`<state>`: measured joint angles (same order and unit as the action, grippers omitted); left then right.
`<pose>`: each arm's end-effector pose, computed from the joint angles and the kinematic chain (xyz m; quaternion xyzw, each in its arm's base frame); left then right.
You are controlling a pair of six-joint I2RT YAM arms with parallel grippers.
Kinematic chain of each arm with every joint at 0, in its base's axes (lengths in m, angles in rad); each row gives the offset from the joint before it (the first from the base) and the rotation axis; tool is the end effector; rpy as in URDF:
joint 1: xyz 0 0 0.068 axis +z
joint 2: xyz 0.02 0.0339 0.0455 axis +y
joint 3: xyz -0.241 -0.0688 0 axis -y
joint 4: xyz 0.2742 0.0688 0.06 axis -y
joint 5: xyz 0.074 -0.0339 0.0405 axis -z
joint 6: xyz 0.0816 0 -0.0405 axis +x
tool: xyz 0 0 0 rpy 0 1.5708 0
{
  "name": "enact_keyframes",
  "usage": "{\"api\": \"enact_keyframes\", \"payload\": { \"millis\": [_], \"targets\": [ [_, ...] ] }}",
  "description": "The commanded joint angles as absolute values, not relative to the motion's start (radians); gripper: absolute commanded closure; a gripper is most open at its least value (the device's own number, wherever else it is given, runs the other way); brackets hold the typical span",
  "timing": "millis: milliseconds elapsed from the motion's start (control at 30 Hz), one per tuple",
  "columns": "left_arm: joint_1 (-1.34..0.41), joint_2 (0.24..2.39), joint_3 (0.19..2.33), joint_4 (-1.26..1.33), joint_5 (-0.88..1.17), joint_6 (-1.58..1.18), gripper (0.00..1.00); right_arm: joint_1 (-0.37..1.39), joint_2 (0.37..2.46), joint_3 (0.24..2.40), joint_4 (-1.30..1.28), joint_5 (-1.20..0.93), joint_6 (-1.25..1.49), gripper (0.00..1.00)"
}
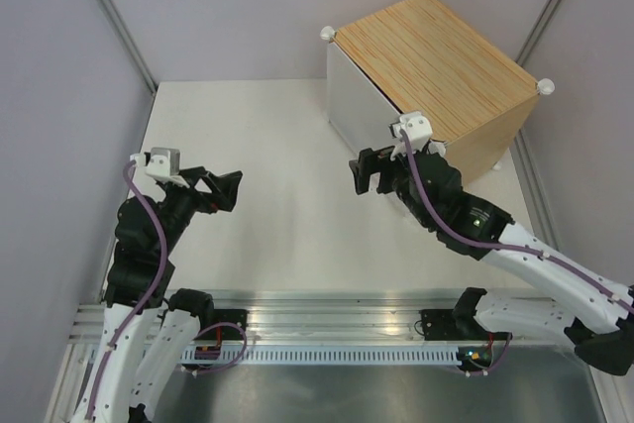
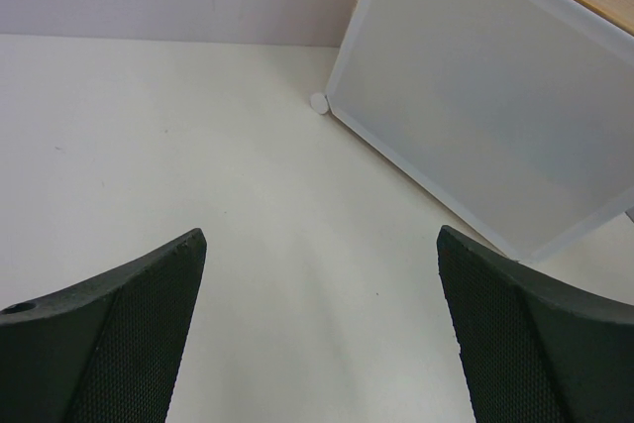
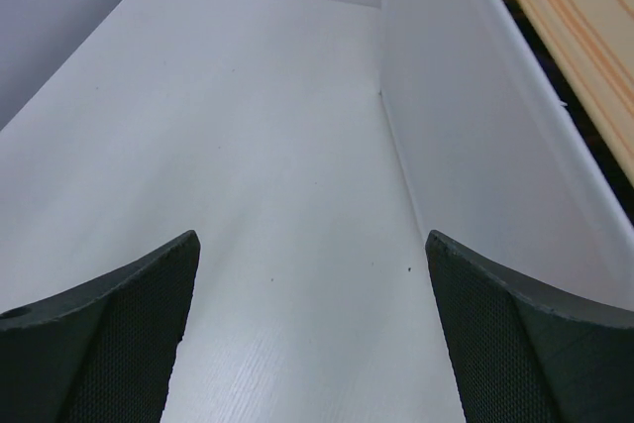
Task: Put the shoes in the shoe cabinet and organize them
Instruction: Reset both arms
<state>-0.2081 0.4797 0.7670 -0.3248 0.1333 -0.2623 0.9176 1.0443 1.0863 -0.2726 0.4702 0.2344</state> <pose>0.2002 -0.0534 0.3542 0.0267 0.7196 -0.2080 0.6619 0.2197 0.2263 0.3598 -0.1190 0.7666 0.1759 0.6060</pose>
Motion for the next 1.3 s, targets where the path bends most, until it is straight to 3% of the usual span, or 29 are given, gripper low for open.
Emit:
{"api": "enact_keyframes", "payload": {
  "millis": [0, 167, 433, 1267],
  "targets": [
    [-0.207, 0.471, 0.758, -0.281, 0.106, -0.219, 0.01, 0.917, 0.902, 1.031, -0.178, 0.541, 0.222, 0.02],
    [-0.206, 0.495, 0.761, -0.287, 0.115, -0.225, 0.0, 0.917, 0.79, 0.911, -0.195, 0.606, 0.213, 0.02],
    [-0.206, 0.494, 0.758, -0.29, 0.115, -0.23, 0.0, 0.919, 0.81, 0.896, -0.301, 0.816, 0.32, 0.02],
    [-0.206, 0.471, 0.758, -0.318, 0.012, -0.189, 0.01, 0.919, 0.841, 0.877, -0.342, 0.902, 0.374, 0.02]
  ]
}}
